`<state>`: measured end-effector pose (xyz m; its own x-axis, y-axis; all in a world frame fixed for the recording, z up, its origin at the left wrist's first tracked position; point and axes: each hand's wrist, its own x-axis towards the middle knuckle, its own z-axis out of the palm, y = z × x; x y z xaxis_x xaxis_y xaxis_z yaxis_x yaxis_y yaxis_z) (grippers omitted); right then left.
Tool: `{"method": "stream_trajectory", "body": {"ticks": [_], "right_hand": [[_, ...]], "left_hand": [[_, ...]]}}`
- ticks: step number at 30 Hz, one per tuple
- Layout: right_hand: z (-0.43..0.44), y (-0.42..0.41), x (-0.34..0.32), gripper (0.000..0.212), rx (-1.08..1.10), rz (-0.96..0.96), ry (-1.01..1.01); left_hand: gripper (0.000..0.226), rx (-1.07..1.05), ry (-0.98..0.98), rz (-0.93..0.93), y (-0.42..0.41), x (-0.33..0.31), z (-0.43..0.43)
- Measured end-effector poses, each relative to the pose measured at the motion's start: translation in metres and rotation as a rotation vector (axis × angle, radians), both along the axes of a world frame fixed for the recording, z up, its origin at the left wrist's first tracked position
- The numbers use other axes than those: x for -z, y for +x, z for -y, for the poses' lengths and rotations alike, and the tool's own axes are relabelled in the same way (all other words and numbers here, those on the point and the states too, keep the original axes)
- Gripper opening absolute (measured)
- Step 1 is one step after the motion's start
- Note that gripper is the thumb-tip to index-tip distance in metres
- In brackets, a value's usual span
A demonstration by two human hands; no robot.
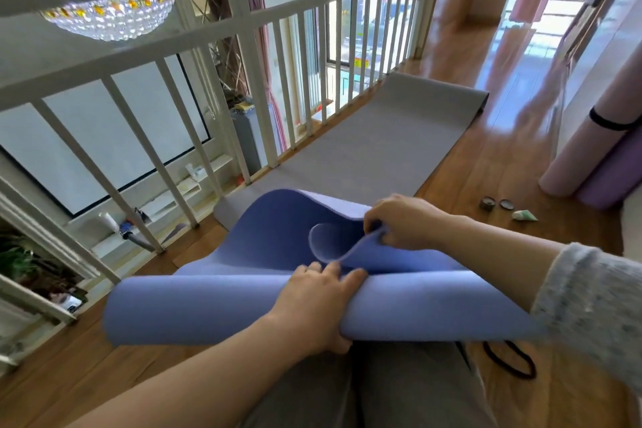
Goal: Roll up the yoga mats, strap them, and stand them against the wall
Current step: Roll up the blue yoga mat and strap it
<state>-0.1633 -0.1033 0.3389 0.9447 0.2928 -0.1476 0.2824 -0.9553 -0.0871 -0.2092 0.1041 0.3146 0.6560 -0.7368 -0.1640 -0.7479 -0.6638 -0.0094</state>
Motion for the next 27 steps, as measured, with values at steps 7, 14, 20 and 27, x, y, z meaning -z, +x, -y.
{"method": "stream_trajectory", "body": {"ticks": [7, 14, 20, 27], "right_hand": [[-0.008, 0.087, -0.067, 0.037, 0.329, 0.439, 0.203], [-0.029, 0.059, -0.048, 0.069, 0.082, 0.036, 0.348], [-0.03, -0.012, -0.036, 0.05, 0.013, -0.285, 0.113], [-0.038, -0.1, 0.001, 0.094, 0.122, -0.207, -0.061]], "left_hand": [[0.088, -0.025, 0.038, -0.002, 0.001, -0.001, 0.006], [0.091, -0.032, 0.04, 0.001, 0.005, 0.0, 0.003], [0.088, -0.02, 0.009, 0.024, 0.004, 0.0, 0.001], [0.093, -0.024, 0.009, 0.056, 0.001, 0.001, 0.005]]}}
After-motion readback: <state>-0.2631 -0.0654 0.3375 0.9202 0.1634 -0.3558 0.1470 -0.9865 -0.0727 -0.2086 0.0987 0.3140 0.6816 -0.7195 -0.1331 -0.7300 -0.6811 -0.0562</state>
